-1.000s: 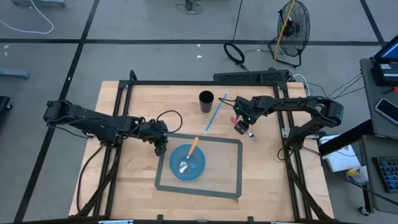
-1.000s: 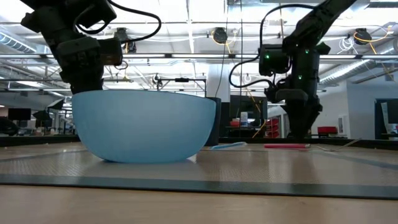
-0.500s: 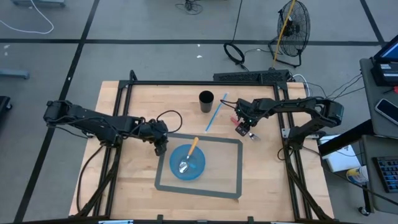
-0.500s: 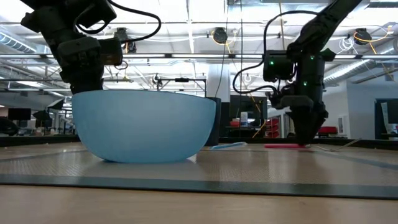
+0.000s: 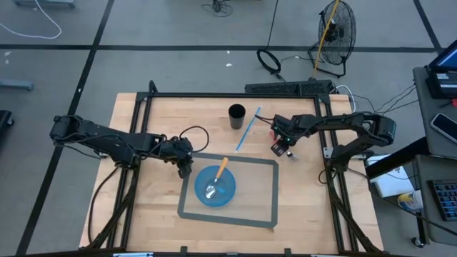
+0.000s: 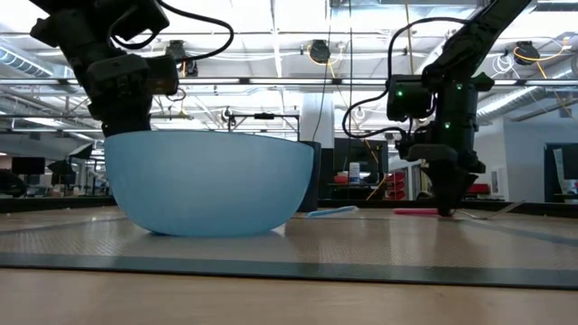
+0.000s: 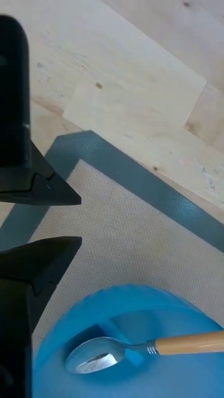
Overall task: Pick & Place Utensil
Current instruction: Put the pink fork into the blue bowl
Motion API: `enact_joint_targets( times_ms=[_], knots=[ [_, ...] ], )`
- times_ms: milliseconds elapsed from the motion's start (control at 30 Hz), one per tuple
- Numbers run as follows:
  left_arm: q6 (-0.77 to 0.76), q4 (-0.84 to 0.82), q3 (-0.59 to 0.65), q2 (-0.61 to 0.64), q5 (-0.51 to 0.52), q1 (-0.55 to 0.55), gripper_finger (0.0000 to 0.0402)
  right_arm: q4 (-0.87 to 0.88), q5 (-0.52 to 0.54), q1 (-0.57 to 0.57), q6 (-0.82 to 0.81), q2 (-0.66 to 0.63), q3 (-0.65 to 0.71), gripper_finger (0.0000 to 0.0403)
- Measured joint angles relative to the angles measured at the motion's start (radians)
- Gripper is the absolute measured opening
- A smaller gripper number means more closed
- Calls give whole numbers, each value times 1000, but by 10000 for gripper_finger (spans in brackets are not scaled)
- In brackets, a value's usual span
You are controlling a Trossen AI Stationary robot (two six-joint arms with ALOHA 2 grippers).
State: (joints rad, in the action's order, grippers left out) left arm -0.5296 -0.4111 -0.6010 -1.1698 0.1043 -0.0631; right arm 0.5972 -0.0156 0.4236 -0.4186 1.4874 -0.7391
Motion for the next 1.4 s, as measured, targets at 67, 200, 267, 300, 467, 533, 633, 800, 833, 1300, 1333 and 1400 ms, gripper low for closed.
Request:
enact_joint_targets(
  times_ms=[67, 200, 267, 300, 467, 533, 633, 800, 833, 1300, 1333, 1400],
  knots=[
    [0, 5, 0, 0, 0, 0, 93, 1, 16, 0, -10, 0, 1, 88],
    [-1, 16, 0, 0, 1, -5, 93, 1, 18, 0, -15, 1, 2, 56],
    [-1, 21, 0, 0, 1, -12, 93, 2, 19, 0, -19, 1, 2, 43],
    [-4, 21, 0, 0, 1, -17, 93, 2, 19, 0, -24, 1, 2, 39],
    [-17, 21, 0, 0, 20, -43, 93, -2, 19, 0, -41, 2, 3, 40],
    [-25, 21, 0, 0, 35, -54, 93, -6, 19, 0, -54, 2, 3, 42],
    [-33, 21, 0, 0, 46, -70, 93, -15, 18, 0, -67, -6, 4, 41],
    [-43, 20, 0, 0, 62, -90, 93, -35, 16, 0, -89, -50, 10, 39],
    [-43, 20, 0, 0, 64, -91, 93, -39, 16, 0, -94, -63, 10, 40],
    [-60, 20, 0, 0, 81, -96, 93, -62, 16, -7, -143, -268, 7, 40],
    [-60, 20, 0, 0, 81, -96, 93, -68, 16, -11, -146, -285, 7, 40],
    [-63, 20, 0, 0, 82, -96, 93, -92, 15, -25, -155, -316, 6, 40]
  ],
)
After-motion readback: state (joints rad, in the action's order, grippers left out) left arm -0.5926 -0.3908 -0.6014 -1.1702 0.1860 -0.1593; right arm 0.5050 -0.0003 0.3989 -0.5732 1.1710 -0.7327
